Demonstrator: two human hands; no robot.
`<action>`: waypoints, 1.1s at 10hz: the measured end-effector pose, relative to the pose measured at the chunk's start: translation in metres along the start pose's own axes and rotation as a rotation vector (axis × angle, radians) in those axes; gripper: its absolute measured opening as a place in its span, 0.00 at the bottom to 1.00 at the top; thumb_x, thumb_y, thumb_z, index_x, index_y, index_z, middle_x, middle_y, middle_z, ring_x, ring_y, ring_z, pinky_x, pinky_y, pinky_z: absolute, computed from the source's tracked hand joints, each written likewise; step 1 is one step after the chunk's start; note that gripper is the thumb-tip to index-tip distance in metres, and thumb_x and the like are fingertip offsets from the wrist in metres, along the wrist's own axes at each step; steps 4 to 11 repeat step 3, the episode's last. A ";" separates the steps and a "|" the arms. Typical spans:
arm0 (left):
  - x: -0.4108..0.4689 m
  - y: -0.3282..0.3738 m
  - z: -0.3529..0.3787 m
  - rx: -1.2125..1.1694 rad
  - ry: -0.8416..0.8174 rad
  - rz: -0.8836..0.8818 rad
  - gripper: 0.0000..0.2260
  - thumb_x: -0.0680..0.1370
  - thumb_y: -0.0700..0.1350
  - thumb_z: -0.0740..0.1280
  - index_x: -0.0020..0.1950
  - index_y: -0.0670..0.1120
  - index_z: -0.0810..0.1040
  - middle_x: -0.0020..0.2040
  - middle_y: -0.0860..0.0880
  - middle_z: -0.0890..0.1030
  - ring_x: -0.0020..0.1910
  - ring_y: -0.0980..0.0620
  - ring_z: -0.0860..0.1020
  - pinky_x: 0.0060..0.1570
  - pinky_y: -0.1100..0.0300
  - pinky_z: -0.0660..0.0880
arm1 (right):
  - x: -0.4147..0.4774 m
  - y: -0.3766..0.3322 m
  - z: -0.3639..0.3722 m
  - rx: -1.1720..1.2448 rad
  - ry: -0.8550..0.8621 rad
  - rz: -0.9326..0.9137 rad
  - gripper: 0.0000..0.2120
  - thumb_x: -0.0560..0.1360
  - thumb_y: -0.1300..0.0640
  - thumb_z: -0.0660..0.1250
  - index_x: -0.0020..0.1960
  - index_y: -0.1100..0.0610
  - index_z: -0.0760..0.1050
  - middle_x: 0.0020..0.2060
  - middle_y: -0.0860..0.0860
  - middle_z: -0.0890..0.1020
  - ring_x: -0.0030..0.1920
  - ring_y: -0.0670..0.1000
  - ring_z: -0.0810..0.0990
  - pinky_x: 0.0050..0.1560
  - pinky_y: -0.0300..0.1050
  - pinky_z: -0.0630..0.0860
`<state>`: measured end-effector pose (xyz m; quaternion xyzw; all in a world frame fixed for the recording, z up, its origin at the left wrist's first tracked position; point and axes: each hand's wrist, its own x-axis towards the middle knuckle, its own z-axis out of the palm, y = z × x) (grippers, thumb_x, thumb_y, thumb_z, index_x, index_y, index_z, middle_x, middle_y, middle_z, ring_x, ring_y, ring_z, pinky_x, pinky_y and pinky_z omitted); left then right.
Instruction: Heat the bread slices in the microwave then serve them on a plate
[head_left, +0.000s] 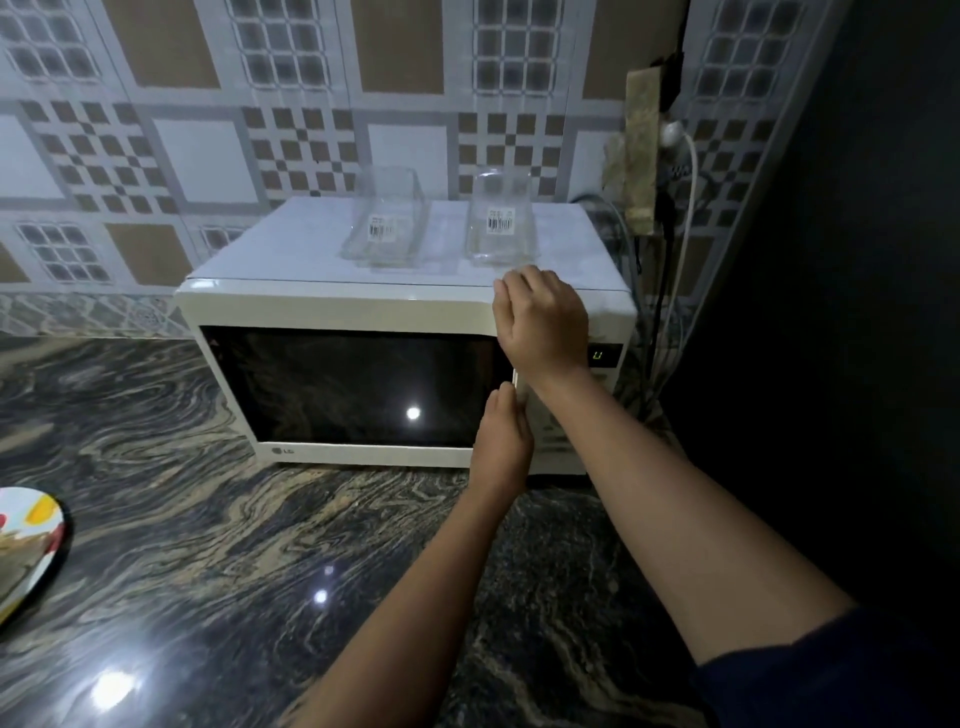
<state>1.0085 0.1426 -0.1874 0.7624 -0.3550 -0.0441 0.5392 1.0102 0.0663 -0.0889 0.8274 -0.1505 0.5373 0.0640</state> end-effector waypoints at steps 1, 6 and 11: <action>-0.002 -0.004 -0.002 0.010 -0.024 0.038 0.08 0.79 0.39 0.52 0.48 0.38 0.70 0.42 0.42 0.72 0.39 0.48 0.70 0.37 0.58 0.64 | -0.020 0.002 -0.006 -0.002 -0.050 -0.009 0.16 0.77 0.55 0.57 0.52 0.61 0.80 0.50 0.55 0.84 0.52 0.55 0.82 0.53 0.48 0.75; -0.011 -0.015 -0.007 0.025 -0.047 0.000 0.11 0.79 0.37 0.55 0.58 0.40 0.74 0.50 0.40 0.76 0.46 0.52 0.71 0.44 0.64 0.64 | -0.059 0.011 -0.027 0.153 -0.176 -0.018 0.21 0.79 0.56 0.52 0.71 0.59 0.66 0.70 0.56 0.69 0.72 0.55 0.63 0.74 0.51 0.56; -0.011 -0.015 -0.007 0.025 -0.047 0.000 0.11 0.79 0.37 0.55 0.58 0.40 0.74 0.50 0.40 0.76 0.46 0.52 0.71 0.44 0.64 0.64 | -0.059 0.011 -0.027 0.153 -0.176 -0.018 0.21 0.79 0.56 0.52 0.71 0.59 0.66 0.70 0.56 0.69 0.72 0.55 0.63 0.74 0.51 0.56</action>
